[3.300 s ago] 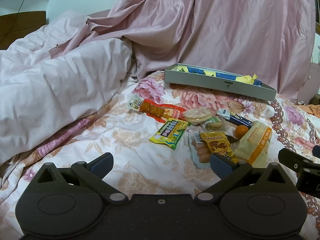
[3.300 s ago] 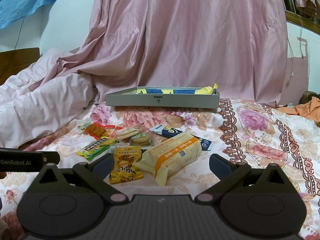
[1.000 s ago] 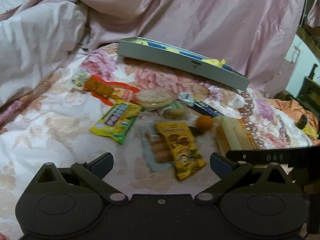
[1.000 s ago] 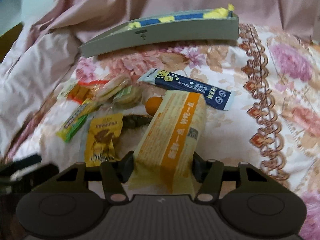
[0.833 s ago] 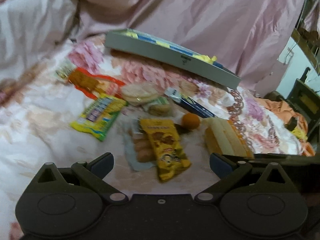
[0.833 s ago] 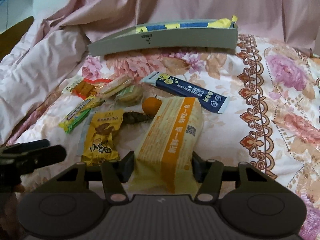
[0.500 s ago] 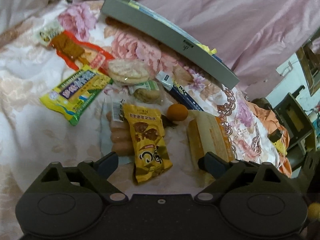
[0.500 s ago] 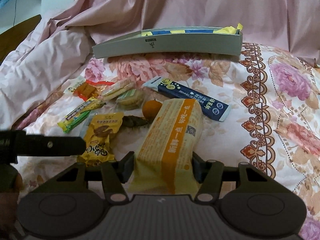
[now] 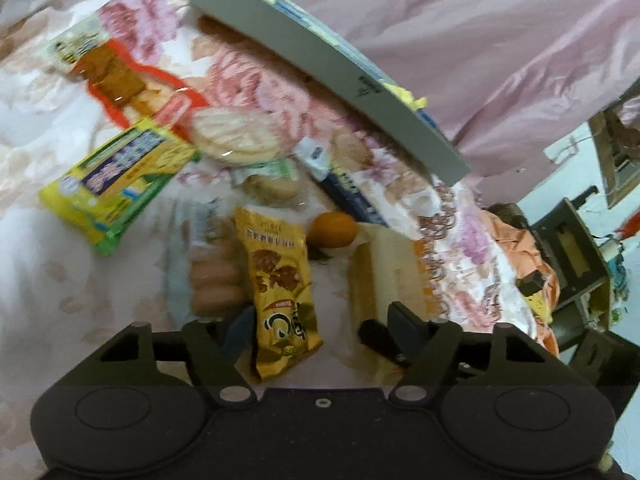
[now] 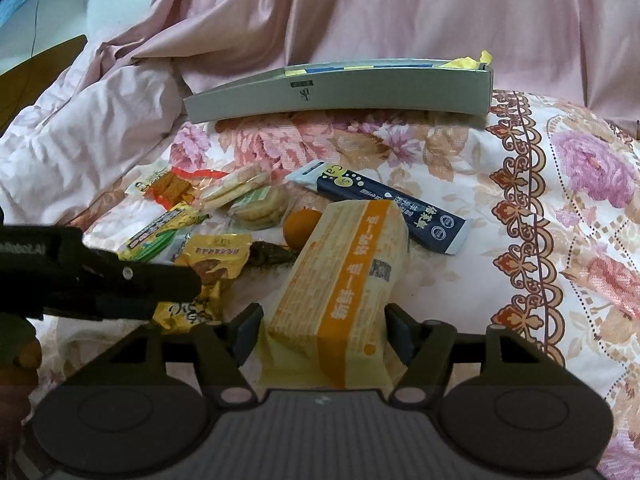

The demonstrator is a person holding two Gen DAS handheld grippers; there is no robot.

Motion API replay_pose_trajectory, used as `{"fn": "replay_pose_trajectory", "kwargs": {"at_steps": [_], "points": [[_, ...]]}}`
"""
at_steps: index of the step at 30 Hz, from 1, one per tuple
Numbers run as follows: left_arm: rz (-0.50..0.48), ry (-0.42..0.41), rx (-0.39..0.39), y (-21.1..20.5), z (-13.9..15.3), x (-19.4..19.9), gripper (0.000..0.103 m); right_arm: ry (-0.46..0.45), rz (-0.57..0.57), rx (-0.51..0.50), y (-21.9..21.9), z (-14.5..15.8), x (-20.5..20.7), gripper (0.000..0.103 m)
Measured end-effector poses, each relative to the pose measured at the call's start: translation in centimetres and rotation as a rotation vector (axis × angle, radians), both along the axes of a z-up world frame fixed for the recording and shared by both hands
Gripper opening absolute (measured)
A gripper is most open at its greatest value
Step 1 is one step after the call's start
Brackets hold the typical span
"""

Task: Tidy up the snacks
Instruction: 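Grasp the gold snack pouch with the left tool while the right tool holds the bread bag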

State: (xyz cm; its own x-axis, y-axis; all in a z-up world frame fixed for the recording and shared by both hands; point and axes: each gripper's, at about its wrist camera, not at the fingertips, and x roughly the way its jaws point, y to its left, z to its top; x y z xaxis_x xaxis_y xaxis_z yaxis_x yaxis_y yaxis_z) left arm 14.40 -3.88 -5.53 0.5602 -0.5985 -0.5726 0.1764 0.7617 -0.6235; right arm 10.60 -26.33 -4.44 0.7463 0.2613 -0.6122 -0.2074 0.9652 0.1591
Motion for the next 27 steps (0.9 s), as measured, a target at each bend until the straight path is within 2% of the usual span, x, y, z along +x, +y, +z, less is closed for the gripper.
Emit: {"fn": "replay_pose_trajectory", "kwargs": {"at_steps": [5, 9, 12, 15, 18, 19, 20, 24, 27], "points": [[-0.015, -0.027, -0.016, -1.1, 0.6, 0.3, 0.057, 0.007, -0.007, 0.014, -0.1, 0.0, 0.0, 0.068], [-0.01, -0.014, -0.034, -2.0, 0.2, 0.7, 0.047, 0.01, -0.009, 0.016, -0.1, 0.0, 0.0, 0.067], [0.031, 0.007, 0.021, -2.2, -0.2, 0.7, 0.047, 0.023, -0.014, 0.016, -0.2, 0.1, 0.0, 0.066], [0.047, -0.003, 0.061, -1.9, -0.4, 0.4, 0.052, 0.025, -0.022, -0.007, -0.1, 0.4, -0.2, 0.063], [0.029, -0.03, 0.109, -1.9, -0.1, 0.0, 0.062, 0.019, -0.016, -0.05, 0.1, 0.6, -0.3, 0.062], [0.027, -0.037, 0.138, -2.0, 0.0, -0.1, 0.068, 0.022, -0.01, -0.06, 0.1, 0.7, -0.3, 0.061], [0.023, -0.04, 0.165, -2.1, 0.0, 0.0, 0.069, 0.025, -0.004, -0.069, 0.0, 0.9, -0.3, 0.061], [-0.043, -0.067, 0.241, -2.7, 0.0, 0.1, 0.07, 0.057, 0.03, -0.097, -1.3, 1.6, 0.1, 0.061], [-0.111, -0.118, 0.32, -4.0, 0.2, -0.2, 0.077, 0.077, 0.025, -0.078, -2.6, 1.8, 0.6, 0.061]]}}
